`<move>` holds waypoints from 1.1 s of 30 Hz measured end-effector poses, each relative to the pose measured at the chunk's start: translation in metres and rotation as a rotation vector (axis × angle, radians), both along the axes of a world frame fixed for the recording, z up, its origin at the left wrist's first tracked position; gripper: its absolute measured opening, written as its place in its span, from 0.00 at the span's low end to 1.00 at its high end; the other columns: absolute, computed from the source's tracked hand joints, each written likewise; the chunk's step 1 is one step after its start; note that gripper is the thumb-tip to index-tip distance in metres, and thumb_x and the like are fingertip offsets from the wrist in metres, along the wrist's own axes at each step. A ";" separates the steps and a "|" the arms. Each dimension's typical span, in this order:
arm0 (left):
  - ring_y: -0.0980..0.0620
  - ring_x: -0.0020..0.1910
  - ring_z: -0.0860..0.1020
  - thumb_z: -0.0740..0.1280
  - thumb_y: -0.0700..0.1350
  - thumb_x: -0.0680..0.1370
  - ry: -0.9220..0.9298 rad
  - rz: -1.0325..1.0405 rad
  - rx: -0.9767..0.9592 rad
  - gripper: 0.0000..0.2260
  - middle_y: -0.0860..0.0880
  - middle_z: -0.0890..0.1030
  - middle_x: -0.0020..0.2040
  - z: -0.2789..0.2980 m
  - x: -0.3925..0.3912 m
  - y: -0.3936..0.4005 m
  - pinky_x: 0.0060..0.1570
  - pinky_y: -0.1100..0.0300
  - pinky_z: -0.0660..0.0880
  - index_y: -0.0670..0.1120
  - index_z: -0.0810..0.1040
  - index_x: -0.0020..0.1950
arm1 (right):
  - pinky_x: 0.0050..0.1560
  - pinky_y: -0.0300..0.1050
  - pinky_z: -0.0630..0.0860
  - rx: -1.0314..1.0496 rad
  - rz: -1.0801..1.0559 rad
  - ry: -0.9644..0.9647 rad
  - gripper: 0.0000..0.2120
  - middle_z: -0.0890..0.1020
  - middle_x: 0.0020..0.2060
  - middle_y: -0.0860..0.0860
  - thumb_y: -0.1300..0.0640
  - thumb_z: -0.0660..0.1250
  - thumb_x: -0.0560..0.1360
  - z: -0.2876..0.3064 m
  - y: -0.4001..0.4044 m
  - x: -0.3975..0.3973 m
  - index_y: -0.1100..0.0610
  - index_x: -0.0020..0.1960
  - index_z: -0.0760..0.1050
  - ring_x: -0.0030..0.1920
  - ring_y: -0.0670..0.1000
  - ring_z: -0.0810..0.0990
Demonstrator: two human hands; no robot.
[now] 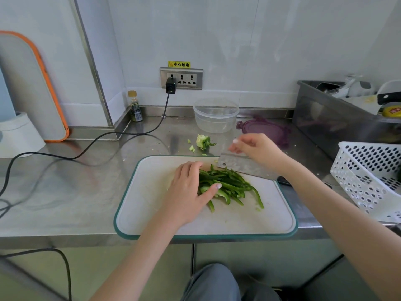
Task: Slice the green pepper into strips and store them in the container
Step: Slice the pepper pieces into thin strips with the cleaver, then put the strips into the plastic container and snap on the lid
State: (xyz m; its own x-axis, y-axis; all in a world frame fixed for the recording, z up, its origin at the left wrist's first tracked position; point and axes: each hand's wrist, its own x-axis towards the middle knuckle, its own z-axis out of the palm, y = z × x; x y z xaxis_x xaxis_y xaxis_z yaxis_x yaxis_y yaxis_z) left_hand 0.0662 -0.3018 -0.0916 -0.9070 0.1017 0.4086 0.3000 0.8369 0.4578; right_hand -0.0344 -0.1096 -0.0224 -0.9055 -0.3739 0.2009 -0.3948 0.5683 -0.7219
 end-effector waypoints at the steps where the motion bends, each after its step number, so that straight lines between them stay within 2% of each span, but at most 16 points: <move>1: 0.53 0.68 0.60 0.52 0.65 0.74 0.013 0.003 -0.002 0.32 0.50 0.65 0.68 -0.001 0.000 0.000 0.66 0.61 0.60 0.46 0.61 0.70 | 0.52 0.44 0.76 0.000 -0.028 0.034 0.05 0.84 0.43 0.51 0.56 0.65 0.78 0.002 -0.001 -0.007 0.52 0.47 0.79 0.44 0.49 0.81; 2: 0.53 0.68 0.60 0.52 0.65 0.74 0.027 0.008 0.003 0.31 0.50 0.65 0.68 -0.001 -0.001 -0.001 0.65 0.61 0.60 0.46 0.61 0.70 | 0.51 0.45 0.76 0.020 -0.045 0.059 0.04 0.83 0.44 0.52 0.59 0.65 0.77 0.004 -0.004 -0.014 0.52 0.49 0.78 0.44 0.51 0.80; 5: 0.54 0.66 0.62 0.53 0.65 0.74 0.067 0.019 0.028 0.30 0.50 0.67 0.66 -0.002 -0.003 -0.002 0.62 0.64 0.61 0.46 0.64 0.68 | 0.42 0.40 0.73 0.058 -0.095 0.091 0.14 0.77 0.40 0.49 0.67 0.62 0.74 0.009 -0.014 -0.041 0.54 0.56 0.74 0.39 0.49 0.75; 6: 0.54 0.65 0.62 0.52 0.66 0.74 0.078 0.019 0.033 0.30 0.50 0.67 0.65 -0.003 -0.003 -0.002 0.61 0.65 0.60 0.46 0.64 0.67 | 0.41 0.40 0.72 0.072 -0.127 0.122 0.15 0.76 0.38 0.47 0.67 0.62 0.74 0.011 -0.018 -0.050 0.55 0.57 0.74 0.37 0.48 0.74; 8: 0.56 0.65 0.62 0.51 0.67 0.74 0.083 0.026 0.055 0.30 0.51 0.67 0.65 -0.002 -0.004 -0.002 0.59 0.67 0.60 0.47 0.64 0.67 | 0.45 0.45 0.75 0.145 -0.190 0.178 0.17 0.75 0.36 0.48 0.63 0.63 0.74 0.014 -0.027 -0.070 0.55 0.63 0.71 0.39 0.50 0.76; 10: 0.56 0.64 0.63 0.52 0.66 0.74 0.072 0.055 0.109 0.30 0.52 0.68 0.64 -0.001 -0.006 -0.003 0.58 0.68 0.60 0.47 0.65 0.66 | 0.50 0.51 0.77 0.271 -0.221 0.167 0.24 0.78 0.43 0.51 0.59 0.64 0.75 0.013 -0.036 -0.087 0.53 0.70 0.65 0.48 0.55 0.79; 13: 0.56 0.63 0.65 0.49 0.68 0.73 0.077 0.073 0.115 0.31 0.52 0.69 0.63 -0.001 -0.006 -0.002 0.56 0.68 0.60 0.47 0.65 0.65 | 0.56 0.53 0.75 0.453 -0.246 0.118 0.29 0.77 0.59 0.58 0.55 0.64 0.77 0.002 -0.046 -0.108 0.52 0.75 0.57 0.60 0.60 0.75; 14: 0.56 0.62 0.64 0.48 0.69 0.72 0.070 0.070 0.099 0.32 0.53 0.68 0.62 -0.001 -0.006 -0.002 0.56 0.68 0.60 0.47 0.65 0.65 | 0.56 0.53 0.74 0.469 -0.245 0.105 0.29 0.76 0.61 0.59 0.54 0.64 0.77 -0.004 -0.049 -0.113 0.53 0.74 0.57 0.62 0.60 0.74; 16: 0.57 0.62 0.64 0.47 0.69 0.71 0.053 0.074 0.088 0.32 0.53 0.68 0.62 -0.001 -0.006 -0.001 0.56 0.69 0.61 0.48 0.65 0.65 | 0.54 0.52 0.73 0.424 -0.253 0.100 0.24 0.76 0.59 0.62 0.56 0.63 0.77 -0.012 -0.053 -0.120 0.56 0.71 0.61 0.59 0.62 0.75; 19: 0.58 0.62 0.64 0.48 0.69 0.71 0.045 0.087 0.107 0.32 0.53 0.68 0.62 0.000 -0.006 -0.001 0.54 0.69 0.61 0.48 0.64 0.64 | 0.43 0.47 0.71 0.336 -0.294 0.180 0.13 0.79 0.50 0.61 0.57 0.62 0.78 -0.019 -0.057 -0.121 0.59 0.61 0.68 0.50 0.62 0.78; 22: 0.57 0.62 0.63 0.53 0.66 0.73 0.044 0.109 0.156 0.28 0.53 0.67 0.62 0.000 -0.006 -0.002 0.54 0.69 0.60 0.47 0.63 0.65 | 0.37 0.47 0.69 0.207 -0.360 0.273 0.06 0.79 0.39 0.58 0.57 0.61 0.78 -0.022 -0.056 -0.117 0.60 0.53 0.70 0.40 0.59 0.77; 26: 0.56 0.64 0.63 0.58 0.61 0.75 0.043 0.138 0.205 0.26 0.51 0.67 0.64 0.001 -0.005 0.000 0.55 0.68 0.60 0.46 0.63 0.66 | 0.33 0.45 0.66 0.008 -0.395 0.318 0.04 0.74 0.30 0.54 0.58 0.62 0.78 -0.017 -0.049 -0.099 0.58 0.48 0.69 0.32 0.56 0.72; 29: 0.57 0.63 0.64 0.55 0.65 0.74 0.022 0.142 0.257 0.28 0.52 0.67 0.62 0.003 -0.005 -0.002 0.56 0.66 0.62 0.46 0.63 0.65 | 0.31 0.42 0.65 -0.124 -0.341 0.381 0.05 0.72 0.27 0.51 0.59 0.64 0.78 0.004 -0.043 -0.064 0.59 0.47 0.69 0.27 0.48 0.67; 31: 0.56 0.62 0.66 0.54 0.69 0.72 0.013 0.146 0.390 0.33 0.51 0.68 0.62 0.007 -0.004 -0.004 0.59 0.63 0.64 0.45 0.64 0.65 | 0.30 0.39 0.64 -0.153 -0.278 0.394 0.05 0.71 0.27 0.51 0.58 0.65 0.77 0.017 -0.040 -0.030 0.56 0.46 0.68 0.27 0.47 0.66; 33: 0.53 0.65 0.67 0.55 0.67 0.72 0.012 0.182 0.690 0.35 0.48 0.68 0.66 0.014 0.000 -0.005 0.61 0.62 0.63 0.44 0.62 0.69 | 0.31 0.38 0.64 -0.180 -0.226 0.379 0.07 0.71 0.27 0.51 0.58 0.66 0.76 0.023 -0.037 0.007 0.54 0.45 0.68 0.28 0.48 0.66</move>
State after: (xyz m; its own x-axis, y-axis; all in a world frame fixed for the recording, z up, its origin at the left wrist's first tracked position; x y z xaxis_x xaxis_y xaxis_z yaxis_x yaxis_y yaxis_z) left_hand 0.0663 -0.3071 -0.0772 -0.8802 -0.3363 0.3349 0.1913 0.3944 0.8988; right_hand -0.0278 -0.1467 0.0007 -0.8105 -0.1052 0.5762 -0.5304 0.5492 -0.6458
